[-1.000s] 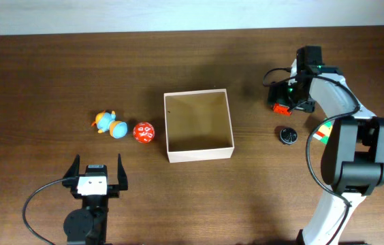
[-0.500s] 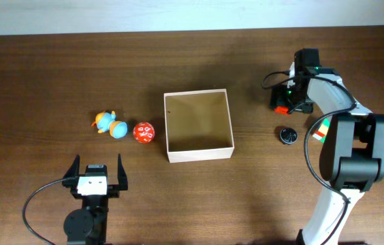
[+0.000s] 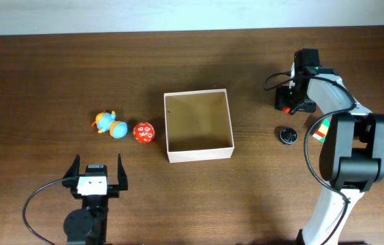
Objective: Pack container
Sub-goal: 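Lower the right gripper and grasp the red fire truck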
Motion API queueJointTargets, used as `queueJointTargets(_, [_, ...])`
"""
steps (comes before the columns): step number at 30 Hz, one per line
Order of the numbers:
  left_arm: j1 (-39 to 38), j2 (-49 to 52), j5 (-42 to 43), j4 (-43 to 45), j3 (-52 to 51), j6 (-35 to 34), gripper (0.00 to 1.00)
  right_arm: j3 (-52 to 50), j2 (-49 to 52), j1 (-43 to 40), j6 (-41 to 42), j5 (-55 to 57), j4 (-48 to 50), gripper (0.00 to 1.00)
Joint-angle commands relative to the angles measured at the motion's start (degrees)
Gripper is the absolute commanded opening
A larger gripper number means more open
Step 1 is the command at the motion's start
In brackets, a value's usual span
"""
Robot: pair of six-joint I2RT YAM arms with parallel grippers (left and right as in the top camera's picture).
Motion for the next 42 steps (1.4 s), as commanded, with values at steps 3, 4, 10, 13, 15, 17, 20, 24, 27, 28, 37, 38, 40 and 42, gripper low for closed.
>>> queueJointTargets(3, [-0.2,-0.4,0.6,0.0,-0.3,0.7,0.99,0.8,0.9,-0.1,-5.2,1.2,1.4,0.8])
queueJointTargets(4, [-0.2,-0.4,0.6,0.0,-0.3,0.7,0.99,0.8,0.9,-0.1,-6.8,1.2,1.9,0.8])
queueJointTargets(10, [-0.2,-0.4,0.6,0.0,-0.3,0.7,0.99,0.8,0.9,-0.1,-9.7,1.6,5.7,0.82])
queueJointTargets(13, [-0.2,-0.4,0.6,0.0,-0.3,0.7,0.99,0.8,0.9,-0.1,-9.6,1.5,7.0,0.82])
queueJointTargets(15, [-0.2,-0.4,0.6,0.0,-0.3,0.7,0.99,0.8,0.9,-0.1,-9.6,1.1,7.3,0.78])
queueJointTargets(17, [-0.2,-0.4,0.6,0.0,-0.3,0.7,0.99,0.8,0.9,0.0,-9.4,0.3,7.0,0.73])
queueJointTargets(20, [-0.2,-0.4,0.6,0.0,-0.3,0.7,0.99,0.8,0.9,0.0,-8.8,-0.6,6.8,0.69])
queueJointTargets(24, [-0.2,-0.4,0.6,0.0,-0.3,0.7,0.99,0.8,0.9,0.0,-7.9,-0.6,6.4,0.69])
queueJointTargets(27, [-0.2,-0.4,0.6,0.0,-0.3,0.7,0.99,0.8,0.9,0.0,-7.9,-0.6,6.2,0.69])
queueJointTargets(28, [-0.2,-0.4,0.6,0.0,-0.3,0.7,0.99,0.8,0.9,0.0,-7.9,-0.6,6.1,0.69])
queueJointTargets(37, [-0.2,-0.4,0.6,0.0,-0.3,0.7,0.99,4.1,0.8,-0.1,-6.4,-1.3,3.3,0.56])
queueJointTargets(38, [-0.2,-0.4,0.6,0.0,-0.3,0.7,0.99,4.8,0.8,-0.1,-6.4,-1.5,2.7,0.56])
queueJointTargets(40, [-0.2,-0.4,0.6,0.0,-0.3,0.7,0.99,6.1,0.8,-0.1,-6.4,-1.5,1.7,0.56])
queueJointTargets(42, [-0.2,-0.4,0.6,0.0,-0.2,0.7,0.99,7.4,0.8,-0.1,-6.4,-1.5,0.6,0.56])
